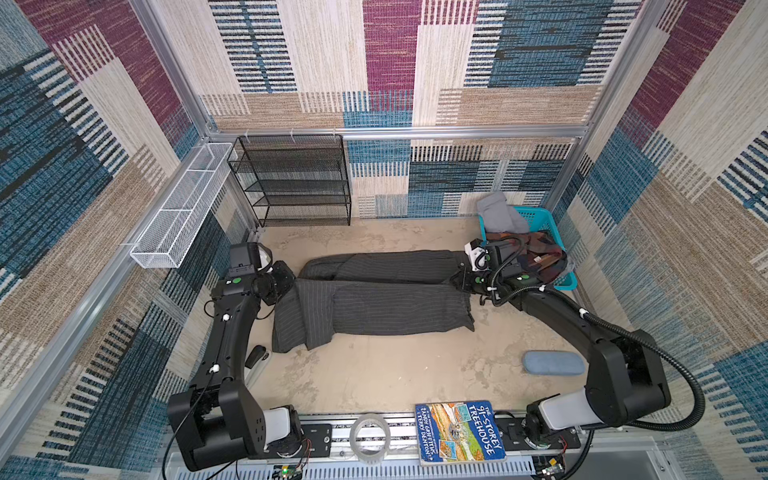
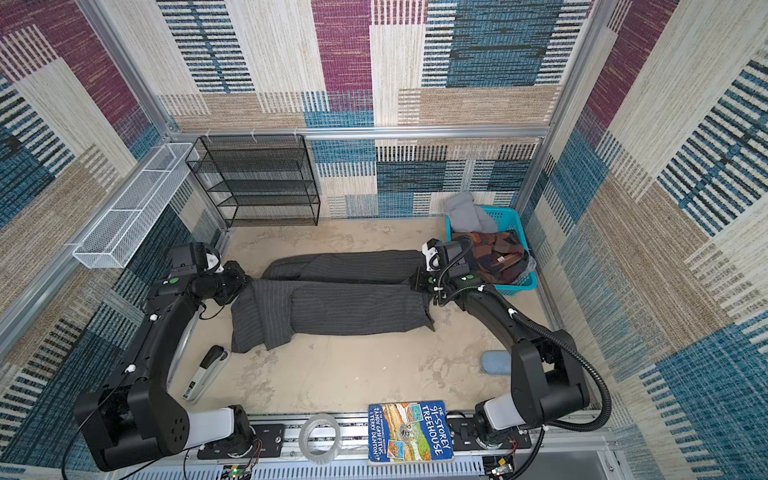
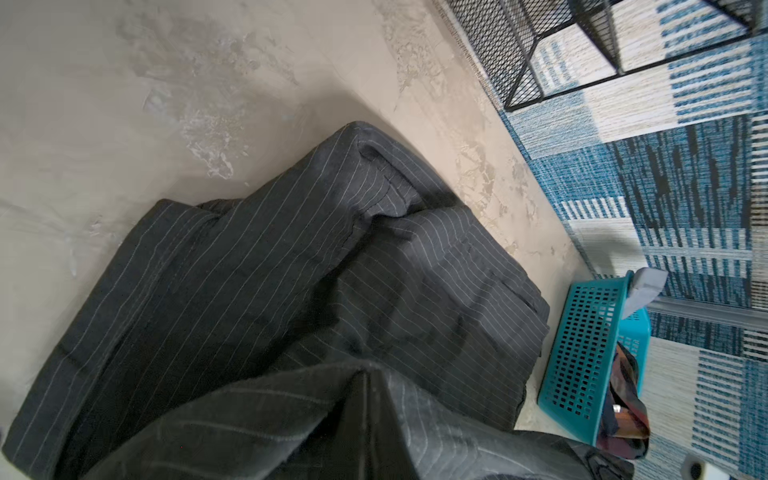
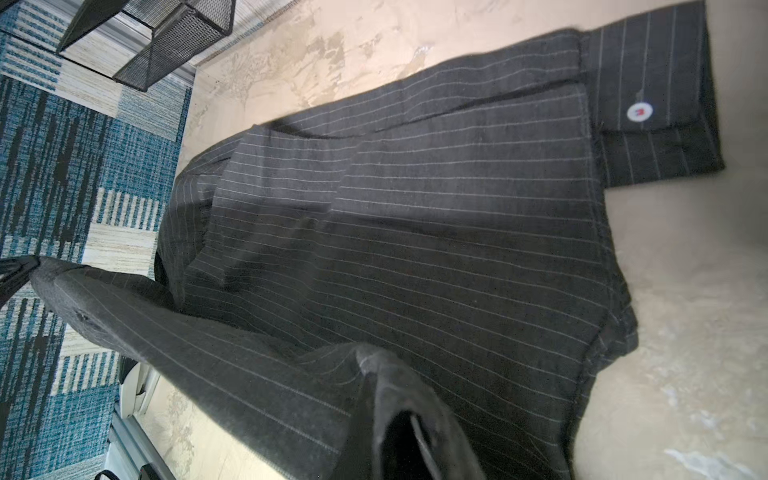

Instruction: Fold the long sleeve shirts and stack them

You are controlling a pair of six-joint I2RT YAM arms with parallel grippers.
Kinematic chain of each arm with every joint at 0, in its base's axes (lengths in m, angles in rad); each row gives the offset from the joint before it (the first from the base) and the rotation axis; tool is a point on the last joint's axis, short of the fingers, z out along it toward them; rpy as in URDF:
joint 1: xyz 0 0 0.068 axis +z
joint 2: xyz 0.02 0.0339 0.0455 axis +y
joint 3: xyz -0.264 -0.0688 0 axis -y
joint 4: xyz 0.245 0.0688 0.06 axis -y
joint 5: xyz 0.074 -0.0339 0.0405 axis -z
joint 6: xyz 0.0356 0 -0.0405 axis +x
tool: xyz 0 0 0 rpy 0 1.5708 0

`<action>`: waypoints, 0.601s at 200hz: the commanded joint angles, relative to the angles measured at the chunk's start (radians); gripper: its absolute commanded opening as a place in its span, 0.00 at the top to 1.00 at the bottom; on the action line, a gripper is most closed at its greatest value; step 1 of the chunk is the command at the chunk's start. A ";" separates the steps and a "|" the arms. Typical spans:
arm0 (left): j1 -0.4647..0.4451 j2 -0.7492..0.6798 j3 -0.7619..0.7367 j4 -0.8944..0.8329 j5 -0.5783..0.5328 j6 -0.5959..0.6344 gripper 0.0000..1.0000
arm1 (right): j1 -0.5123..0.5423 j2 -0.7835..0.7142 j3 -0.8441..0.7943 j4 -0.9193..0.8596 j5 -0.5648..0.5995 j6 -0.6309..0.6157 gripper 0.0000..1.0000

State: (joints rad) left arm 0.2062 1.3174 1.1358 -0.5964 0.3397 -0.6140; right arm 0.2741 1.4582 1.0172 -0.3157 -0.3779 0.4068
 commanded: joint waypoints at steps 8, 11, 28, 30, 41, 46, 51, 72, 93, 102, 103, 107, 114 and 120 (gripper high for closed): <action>-0.004 0.056 0.102 0.039 0.007 0.003 1.00 | -0.016 0.037 0.106 0.003 0.024 -0.046 1.00; -0.005 0.065 0.113 0.042 0.015 0.000 1.00 | -0.017 0.044 0.124 0.003 0.020 -0.047 1.00; -0.009 0.129 0.202 0.066 0.063 -0.031 1.00 | -0.038 0.103 0.234 0.004 -0.015 -0.060 1.00; -0.008 0.138 0.214 0.072 0.071 -0.036 1.00 | -0.041 0.114 0.248 0.005 -0.019 -0.062 1.00; -0.011 0.193 0.284 0.092 0.101 -0.063 1.00 | -0.054 0.172 0.347 0.006 -0.045 -0.074 1.00; -0.013 0.222 0.327 0.099 0.111 -0.073 1.00 | -0.059 0.202 0.400 0.006 -0.058 -0.083 1.00; -0.015 0.254 0.374 0.105 0.116 -0.083 1.00 | -0.063 0.238 0.457 0.006 -0.070 -0.088 1.00; -0.018 0.399 0.648 0.097 0.164 -0.126 1.00 | -0.094 0.390 0.762 0.011 -0.137 -0.094 1.00; -0.034 0.497 0.994 0.010 0.216 -0.141 1.00 | -0.104 0.503 1.084 -0.028 -0.186 -0.106 1.00; -0.037 0.504 1.109 -0.022 0.228 -0.144 1.00 | -0.104 0.520 1.193 -0.061 -0.202 -0.121 1.00; -0.037 0.503 1.119 -0.024 0.230 -0.145 1.00 | -0.104 0.521 1.203 -0.064 -0.203 -0.122 1.00; -0.037 0.499 1.154 -0.030 0.231 -0.152 1.00 | -0.105 0.522 1.239 -0.080 -0.209 -0.130 1.00; -0.037 0.482 1.199 -0.034 0.273 -0.158 1.00 | -0.104 0.511 1.279 -0.100 -0.215 -0.146 1.00; -0.037 0.458 1.217 -0.038 0.278 -0.157 1.00 | -0.105 0.488 1.283 -0.106 -0.222 -0.159 1.00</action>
State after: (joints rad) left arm 0.1707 1.8210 2.2196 -0.6044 0.5266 -0.7341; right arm 0.1677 1.9736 2.1986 -0.3809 -0.5301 0.3042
